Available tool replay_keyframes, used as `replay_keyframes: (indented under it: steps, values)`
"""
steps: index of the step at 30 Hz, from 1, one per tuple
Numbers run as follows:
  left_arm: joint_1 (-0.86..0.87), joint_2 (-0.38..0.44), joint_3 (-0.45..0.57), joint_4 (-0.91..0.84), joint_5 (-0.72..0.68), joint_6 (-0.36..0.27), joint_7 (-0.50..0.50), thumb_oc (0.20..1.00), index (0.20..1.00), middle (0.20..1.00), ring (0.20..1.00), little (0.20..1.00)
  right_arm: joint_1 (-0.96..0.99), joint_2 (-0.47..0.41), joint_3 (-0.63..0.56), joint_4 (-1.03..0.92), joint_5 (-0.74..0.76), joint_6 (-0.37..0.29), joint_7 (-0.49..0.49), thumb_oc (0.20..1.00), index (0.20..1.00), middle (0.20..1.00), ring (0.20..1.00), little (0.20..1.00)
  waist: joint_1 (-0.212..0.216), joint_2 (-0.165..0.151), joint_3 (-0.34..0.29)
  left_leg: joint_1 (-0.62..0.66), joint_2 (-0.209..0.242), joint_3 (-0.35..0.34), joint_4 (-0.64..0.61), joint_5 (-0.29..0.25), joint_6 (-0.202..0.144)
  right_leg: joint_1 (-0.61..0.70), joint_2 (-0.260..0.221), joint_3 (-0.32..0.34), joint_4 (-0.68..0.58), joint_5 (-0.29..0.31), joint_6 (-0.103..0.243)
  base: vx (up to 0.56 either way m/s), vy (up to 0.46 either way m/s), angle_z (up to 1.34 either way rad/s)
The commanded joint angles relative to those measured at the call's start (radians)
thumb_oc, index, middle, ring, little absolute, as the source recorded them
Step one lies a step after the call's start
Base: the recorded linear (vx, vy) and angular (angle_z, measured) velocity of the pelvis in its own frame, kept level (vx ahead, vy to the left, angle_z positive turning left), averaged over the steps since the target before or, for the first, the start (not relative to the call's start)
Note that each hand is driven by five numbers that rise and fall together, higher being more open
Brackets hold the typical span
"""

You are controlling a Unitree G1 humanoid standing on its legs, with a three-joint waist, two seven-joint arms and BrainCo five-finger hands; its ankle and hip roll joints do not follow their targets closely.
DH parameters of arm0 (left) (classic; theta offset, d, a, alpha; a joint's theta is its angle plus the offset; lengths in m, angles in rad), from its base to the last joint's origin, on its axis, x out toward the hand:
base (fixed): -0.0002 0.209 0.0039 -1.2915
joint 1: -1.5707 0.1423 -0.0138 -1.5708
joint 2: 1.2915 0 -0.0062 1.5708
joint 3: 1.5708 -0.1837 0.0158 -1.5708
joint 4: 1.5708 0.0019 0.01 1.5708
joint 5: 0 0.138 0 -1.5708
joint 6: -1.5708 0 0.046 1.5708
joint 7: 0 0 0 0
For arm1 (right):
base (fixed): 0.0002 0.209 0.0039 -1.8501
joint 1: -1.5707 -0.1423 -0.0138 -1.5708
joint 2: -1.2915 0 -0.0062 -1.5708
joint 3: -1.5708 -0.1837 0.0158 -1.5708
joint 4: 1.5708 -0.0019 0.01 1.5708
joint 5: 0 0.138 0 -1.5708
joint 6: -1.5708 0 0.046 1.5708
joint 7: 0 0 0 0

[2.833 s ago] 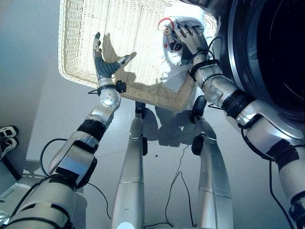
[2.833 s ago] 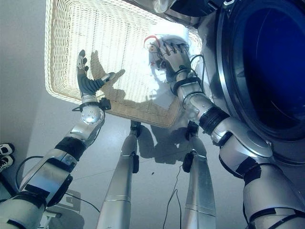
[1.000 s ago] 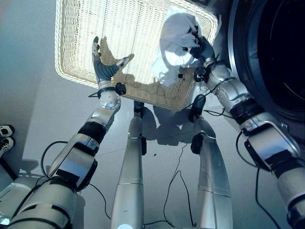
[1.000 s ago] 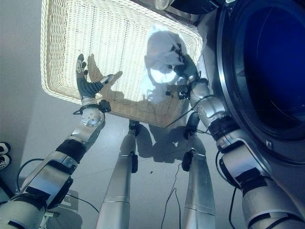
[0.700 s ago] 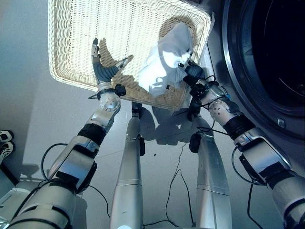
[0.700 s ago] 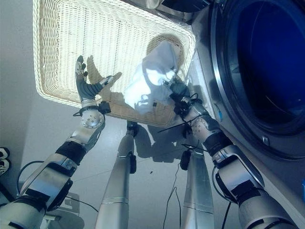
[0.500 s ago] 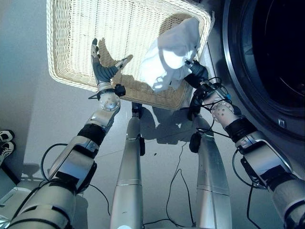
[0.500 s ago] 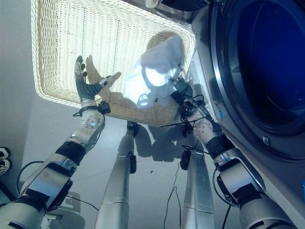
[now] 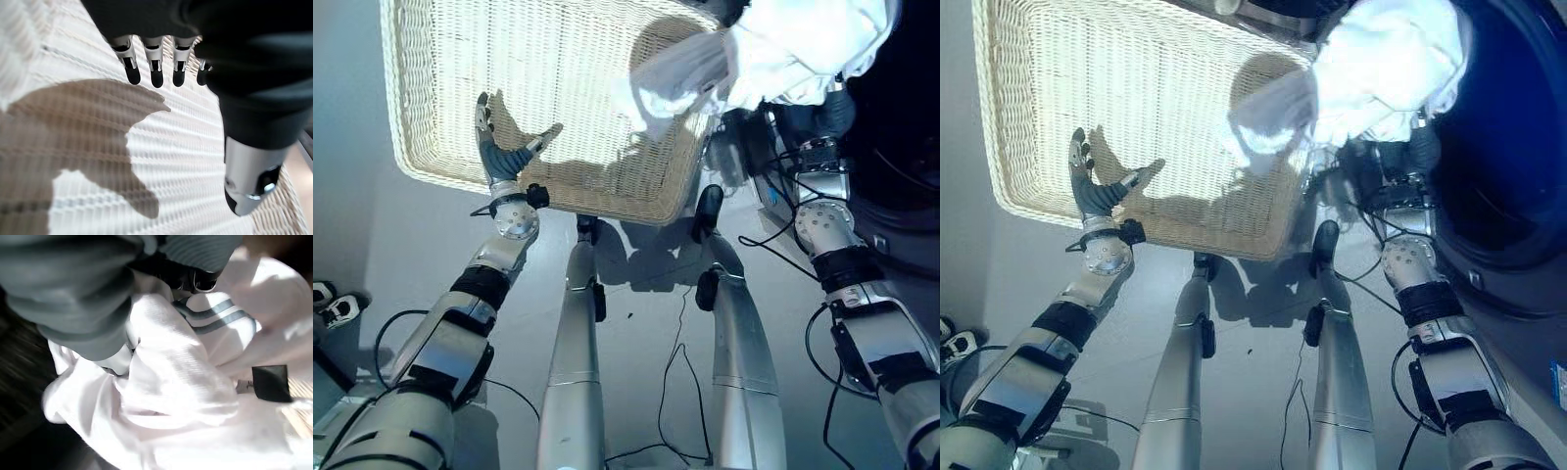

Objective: Put the clothes into the washing machine.

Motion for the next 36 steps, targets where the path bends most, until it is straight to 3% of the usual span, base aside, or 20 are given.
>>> replay_keyframes:
  steps: [1,3,6,9,11,12,13,15,18,19,22,23,24,25,29,36]
  values:
    - [-0.017,-0.003,0.063,0.013,-0.019,-0.06,0.015,1.0,1.0,1.0,1.0,1.0,0.018,-0.052,-0.047,-0.024,0.062,-0.098,-0.027,0.2,0.2,0.2,0.2,0.2,-0.002,0.015,-0.018,0.007,-0.086,0.056,0.028,-0.031,0.077,0.057,0.075,-0.065,-0.063,0.062,0.093,0.0,-0.004,-0.1]
    - [-0.019,0.0,0.06,0.019,-0.025,-0.061,0.015,1.0,1.0,1.0,1.0,1.0,0.017,-0.058,-0.059,0.007,0.059,-0.094,-0.062,0.2,0.2,0.2,0.2,0.2,-0.004,0.015,-0.018,0.009,-0.084,0.057,0.029,-0.032,0.076,0.058,0.075,-0.065,-0.063,0.063,0.094,0.0,0.001,-0.06]
    - [-0.032,0.003,0.051,0.031,-0.041,-0.064,0.015,1.0,1.0,1.0,1.0,1.0,-0.004,-0.08,-0.06,0.118,-0.059,-0.056,-0.281,0.2,0.2,0.2,0.2,0.2,-0.003,0.019,-0.018,0.012,-0.082,0.059,0.025,-0.033,0.073,0.06,0.076,-0.063,-0.067,0.064,0.093,0.0,0.0,0.0]
    - [-0.041,-0.001,0.045,0.041,-0.042,-0.067,0.011,1.0,1.0,1.0,1.0,1.0,-0.026,-0.095,-0.049,0.189,-0.114,-0.033,-0.397,0.2,0.2,0.2,0.2,0.2,0.0,0.021,-0.018,0.011,-0.082,0.059,0.027,-0.033,0.073,0.059,0.079,-0.061,-0.066,0.065,0.089,0.0,0.0,0.0]
    - [-0.049,-0.002,0.033,0.047,-0.041,-0.062,0.008,1.0,1.0,1.0,1.0,1.0,-0.064,-0.124,-0.037,0.255,-0.166,-0.018,-0.526,0.2,0.2,0.2,0.2,0.2,0.004,0.024,-0.018,0.011,-0.082,0.057,0.036,-0.037,0.073,0.058,0.081,-0.058,-0.062,0.065,0.086,0.0,0.0,0.0]
    - [-0.047,0.001,0.013,0.051,-0.05,-0.068,0.007,1.0,1.0,1.0,1.0,1.0,-0.142,-0.19,-0.023,0.325,-0.198,-0.037,-0.666,0.2,0.2,0.2,0.2,0.2,0.009,0.028,-0.018,0.009,-0.081,0.054,0.051,-0.046,0.072,0.058,0.078,-0.056,-0.058,0.065,0.086,0.0,0.0,0.0]
    - [-0.013,0.006,-0.002,0.043,-0.041,-0.091,0.018,1.0,1.0,1.0,1.0,1.0,-0.233,-0.269,-0.006,0.389,-0.226,-0.106,-0.808,0.2,0.2,0.2,0.2,0.2,0.016,0.028,-0.018,0.003,-0.077,0.047,0.067,-0.061,0.075,0.06,0.077,-0.058,-0.052,0.062,0.086,0.0,0.0,0.0]
    - [0.019,0.016,-0.008,0.029,-0.037,-0.11,0.027,1.0,1.0,1.0,1.0,1.0,-0.274,-0.317,0.01,0.399,-0.264,-0.171,-0.905,0.2,0.2,0.2,0.2,0.2,0.021,0.024,-0.018,0.001,-0.076,0.042,0.068,-0.066,0.076,0.064,0.078,-0.062,-0.054,0.061,0.086,0.0,0.0,0.0]
    - [0.019,0.016,-0.008,0.029,-0.037,-0.11,0.027,1.0,1.0,1.0,1.0,1.0,-0.274,-0.317,0.01,0.399,-0.264,-0.171,-0.905,0.2,0.2,0.2,0.2,0.2,0.021,0.024,-0.018,0.001,-0.076,0.042,0.068,-0.066,0.076,0.064,0.078,-0.062,-0.054,0.061,0.086,0.0,0.0,0.0]
    - [0.047,0.028,-0.012,0.009,-0.033,-0.12,0.038,1.0,1.0,1.0,1.0,1.0,-0.301,-0.356,0.025,0.387,-0.333,-0.227,-1.004,0.2,0.2,0.2,0.2,0.2,0.022,0.022,-0.018,0.002,-0.076,0.04,0.063,-0.067,0.078,0.067,0.08,-0.066,-0.057,0.061,0.086,0.0,0.0,0.0]
    - [0.047,0.028,-0.012,0.009,-0.033,-0.12,0.038,1.0,1.0,1.0,1.0,1.0,-0.301,-0.356,0.025,0.387,-0.333,-0.227,-1.004,0.2,0.2,0.2,0.2,0.2,0.022,0.022,-0.018,0.002,-0.076,0.04,0.063,-0.067,0.078,0.067,0.08,-0.066,-0.057,0.061,0.086,-0.01,-0.004,-0.01]
    - [0.143,0.088,0.015,-0.049,-0.055,-0.131,0.033,1.0,1.0,1.0,1.0,1.0,-0.347,-0.496,0.036,0.254,-0.607,-0.291,-1.39,0.445,0.445,0.445,0.445,0.445,0.009,-0.004,-0.018,0.026,-0.078,0.032,0.055,-0.072,0.088,0.098,0.104,-0.064,-0.072,0.063,0.082,-0.03,-0.013,-0.02]
    - [0.143,0.088,0.015,-0.049,-0.055,-0.131,0.033,1.0,1.0,1.0,1.0,1.0,-0.347,-0.496,0.036,0.254,-0.607,-0.291,-1.39,0.445,0.445,0.445,0.445,0.445,0.009,-0.004,-0.018,0.026,-0.078,0.032,0.055,-0.072,0.088,0.098,0.104,-0.064,-0.072,0.063,0.082,-0.04,-0.01,-0.1]
    - [0.165,0.109,0.038,-0.056,-0.064,-0.123,0.004,1.0,1.0,1.0,1.0,1.0,-0.342,-0.58,0.018,0.225,-0.669,-0.267,-1.469,1.0,1.0,1.0,1.0,1.0,0.0,-0.024,-0.018,0.047,-0.077,0.031,0.052,-0.074,0.091,0.124,0.115,-0.061,-0.076,0.053,0.076,0.0,0.004,-0.12]
    - [0.172,0.133,0.067,-0.036,-0.085,-0.11,-0.059,1.0,1.0,1.0,1.0,1.0,-0.307,-0.648,-0.001,0.292,-0.634,-0.239,-1.444,1.0,1.0,1.0,1.0,1.0,-0.001,-0.044,-0.018,0.064,-0.085,0.02,0.06,-0.078,0.098,0.149,0.121,-0.06,-0.077,0.047,0.071,0.01,-0.022,-0.03]
    - [0.168,0.146,0.057,-0.019,-0.112,-0.119,-0.087,1.0,1.0,1.0,1.0,1.0,-0.291,-0.649,0.001,0.366,-0.604,-0.217,-1.403,1.0,1.0,1.0,1.0,1.0,0.006,-0.032,-0.018,0.072,-0.096,0.018,0.052,-0.077,0.1,0.156,0.119,-0.062,-0.09,0.047,0.068,0.0,-0.005,0.07]
